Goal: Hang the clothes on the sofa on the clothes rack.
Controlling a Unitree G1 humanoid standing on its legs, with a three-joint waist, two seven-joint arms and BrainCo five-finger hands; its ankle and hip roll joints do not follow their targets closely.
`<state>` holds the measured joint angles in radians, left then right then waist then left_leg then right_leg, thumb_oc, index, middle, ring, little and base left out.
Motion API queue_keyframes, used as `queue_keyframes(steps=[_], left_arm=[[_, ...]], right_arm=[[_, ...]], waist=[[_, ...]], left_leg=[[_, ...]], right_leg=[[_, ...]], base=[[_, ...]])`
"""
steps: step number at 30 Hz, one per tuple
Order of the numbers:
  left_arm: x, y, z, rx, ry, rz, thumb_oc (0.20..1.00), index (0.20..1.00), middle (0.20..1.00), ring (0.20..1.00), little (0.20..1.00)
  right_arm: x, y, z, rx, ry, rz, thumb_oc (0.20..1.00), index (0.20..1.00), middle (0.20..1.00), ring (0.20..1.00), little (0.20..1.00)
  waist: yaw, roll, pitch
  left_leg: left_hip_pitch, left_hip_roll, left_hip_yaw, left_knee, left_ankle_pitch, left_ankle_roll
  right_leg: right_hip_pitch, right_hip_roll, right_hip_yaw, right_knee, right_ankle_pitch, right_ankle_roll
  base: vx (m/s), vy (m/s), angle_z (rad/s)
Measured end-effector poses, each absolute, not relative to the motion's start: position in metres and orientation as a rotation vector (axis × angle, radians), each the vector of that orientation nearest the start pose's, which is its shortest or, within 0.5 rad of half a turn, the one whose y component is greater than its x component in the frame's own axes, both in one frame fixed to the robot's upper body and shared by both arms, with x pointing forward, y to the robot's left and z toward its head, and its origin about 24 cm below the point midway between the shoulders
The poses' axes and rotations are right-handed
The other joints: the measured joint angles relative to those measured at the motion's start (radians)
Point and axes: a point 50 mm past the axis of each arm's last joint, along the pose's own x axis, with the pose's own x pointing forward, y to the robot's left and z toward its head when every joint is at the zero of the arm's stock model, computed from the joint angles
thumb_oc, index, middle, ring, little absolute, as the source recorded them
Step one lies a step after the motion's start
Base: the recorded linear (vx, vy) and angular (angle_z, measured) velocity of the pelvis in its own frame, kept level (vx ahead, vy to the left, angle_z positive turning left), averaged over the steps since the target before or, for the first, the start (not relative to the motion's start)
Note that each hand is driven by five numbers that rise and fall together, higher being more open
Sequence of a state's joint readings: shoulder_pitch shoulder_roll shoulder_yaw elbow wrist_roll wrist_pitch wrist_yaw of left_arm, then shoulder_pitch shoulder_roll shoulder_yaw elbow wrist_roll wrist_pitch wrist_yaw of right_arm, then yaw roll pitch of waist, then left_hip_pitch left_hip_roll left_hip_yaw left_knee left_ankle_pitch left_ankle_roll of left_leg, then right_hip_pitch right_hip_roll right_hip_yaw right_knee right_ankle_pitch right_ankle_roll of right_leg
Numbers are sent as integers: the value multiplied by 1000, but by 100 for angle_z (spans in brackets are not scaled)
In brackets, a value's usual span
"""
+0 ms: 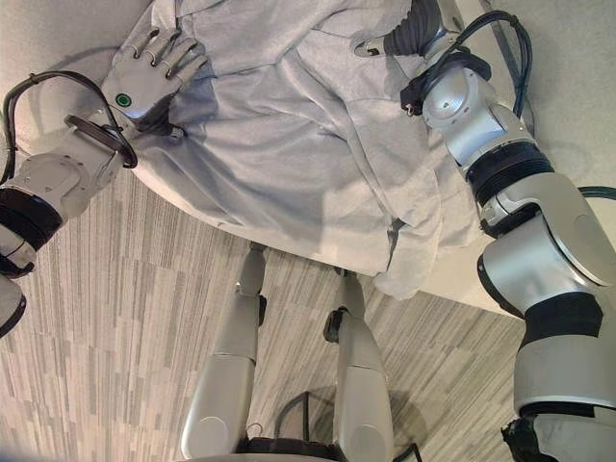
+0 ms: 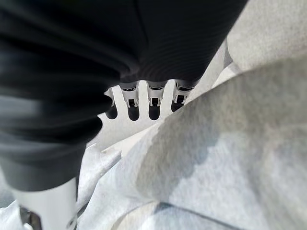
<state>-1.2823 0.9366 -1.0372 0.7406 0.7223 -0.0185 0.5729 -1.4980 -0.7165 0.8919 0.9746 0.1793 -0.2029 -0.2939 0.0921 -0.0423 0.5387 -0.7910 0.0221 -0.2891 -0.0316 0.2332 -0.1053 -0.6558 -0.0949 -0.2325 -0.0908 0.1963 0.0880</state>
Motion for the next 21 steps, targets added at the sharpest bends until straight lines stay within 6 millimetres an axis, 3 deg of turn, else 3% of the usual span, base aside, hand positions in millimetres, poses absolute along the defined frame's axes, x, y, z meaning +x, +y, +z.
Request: queue_keyframes(steps=[13,21], left_arm=[[379,233,276,1982,-753,388,1000,1000,1000,1000,1000],[380,236,272,1979,-726,390,1000,1000,1000,1000,1000]], right_arm=[[408,-196,334,-1002,-551,-240,1000,1000,1000,1000,1000],[410,-187,332,-999,-554,-242,1000,1000,1000,1000,1000]], waist=[[7,-1,0],[4,-12,-2]], left_leg=[[-3,2,-2,1,1,0],[-32,5,-5,11,1,0]], right_leg=[[-1,3,-1,0,1,0],[-24,7,-5,0,3,-2]], base=[[0,0,0],[0,0,0]])
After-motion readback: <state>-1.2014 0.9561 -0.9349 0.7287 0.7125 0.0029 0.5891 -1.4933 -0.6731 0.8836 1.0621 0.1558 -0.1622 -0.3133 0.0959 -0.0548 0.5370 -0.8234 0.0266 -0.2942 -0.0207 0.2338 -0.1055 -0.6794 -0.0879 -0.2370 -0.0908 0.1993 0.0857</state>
